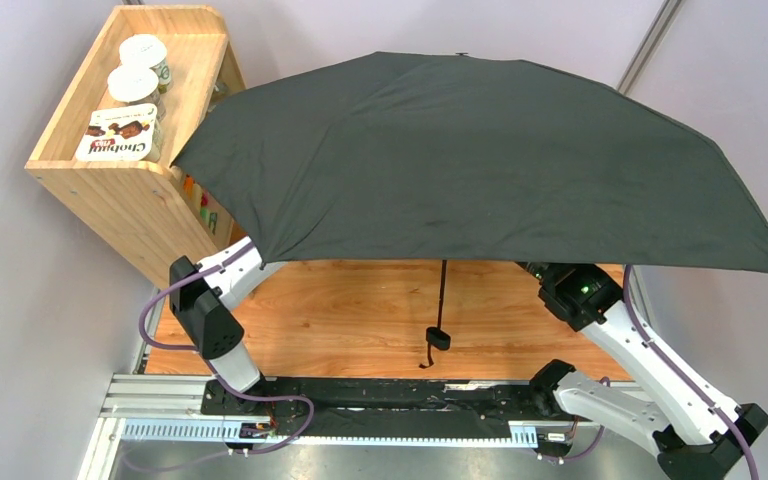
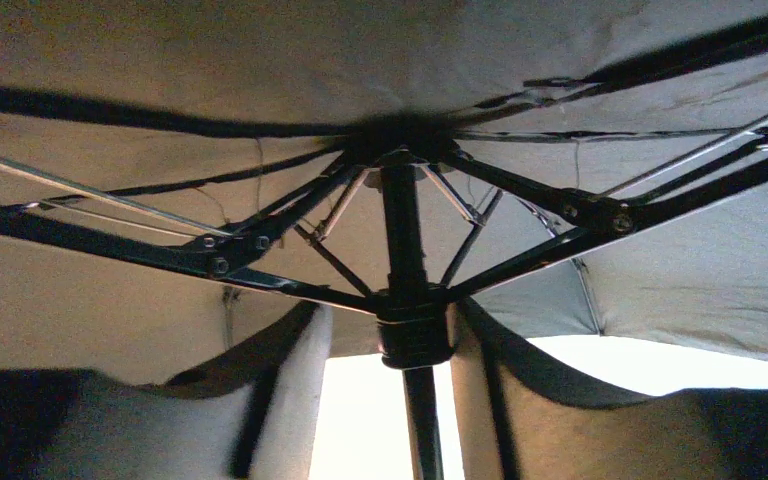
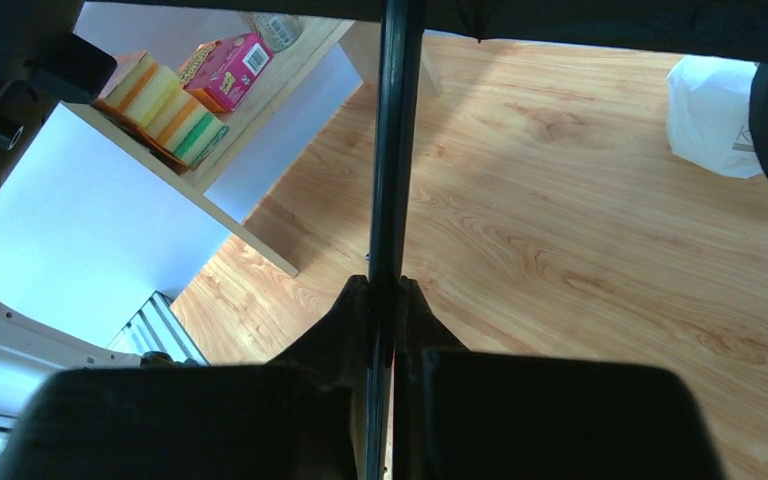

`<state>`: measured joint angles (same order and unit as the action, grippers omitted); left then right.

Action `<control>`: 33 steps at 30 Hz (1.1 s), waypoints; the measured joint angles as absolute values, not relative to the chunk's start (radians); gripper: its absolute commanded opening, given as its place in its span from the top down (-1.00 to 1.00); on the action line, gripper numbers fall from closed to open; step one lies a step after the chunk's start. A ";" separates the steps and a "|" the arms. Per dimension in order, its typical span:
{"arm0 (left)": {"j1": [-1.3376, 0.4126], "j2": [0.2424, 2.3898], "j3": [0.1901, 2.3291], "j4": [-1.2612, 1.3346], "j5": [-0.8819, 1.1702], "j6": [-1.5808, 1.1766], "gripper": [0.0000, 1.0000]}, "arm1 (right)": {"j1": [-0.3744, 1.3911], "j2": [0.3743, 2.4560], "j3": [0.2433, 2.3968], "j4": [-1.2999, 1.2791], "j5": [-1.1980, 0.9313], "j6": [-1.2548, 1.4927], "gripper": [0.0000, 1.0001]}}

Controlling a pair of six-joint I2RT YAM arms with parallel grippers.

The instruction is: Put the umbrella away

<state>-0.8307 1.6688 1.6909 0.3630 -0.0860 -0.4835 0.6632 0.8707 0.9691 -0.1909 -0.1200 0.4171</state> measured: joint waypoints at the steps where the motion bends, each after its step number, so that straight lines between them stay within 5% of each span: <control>1: -0.830 1.673 1.696 0.364 -0.084 -0.484 0.12 | 0.665 0.871 0.969 -0.189 -0.117 0.417 1.00; 7: -0.844 1.676 1.693 0.394 -0.079 -0.496 1.00 | 0.683 0.873 0.969 -0.180 -0.075 0.409 1.00; 18: -0.805 1.609 1.662 0.222 -0.027 -0.633 1.00 | 0.712 0.891 0.929 -0.146 -0.047 0.391 1.00; 33: -0.776 1.529 1.388 0.394 0.055 -0.805 1.00 | 0.654 0.965 1.028 -0.262 -0.113 0.381 1.00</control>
<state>-0.7761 1.5288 1.3880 0.3939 0.0551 -0.8055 0.6537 0.9653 1.0283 -0.2623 -0.1127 0.3813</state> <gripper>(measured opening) 0.300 0.059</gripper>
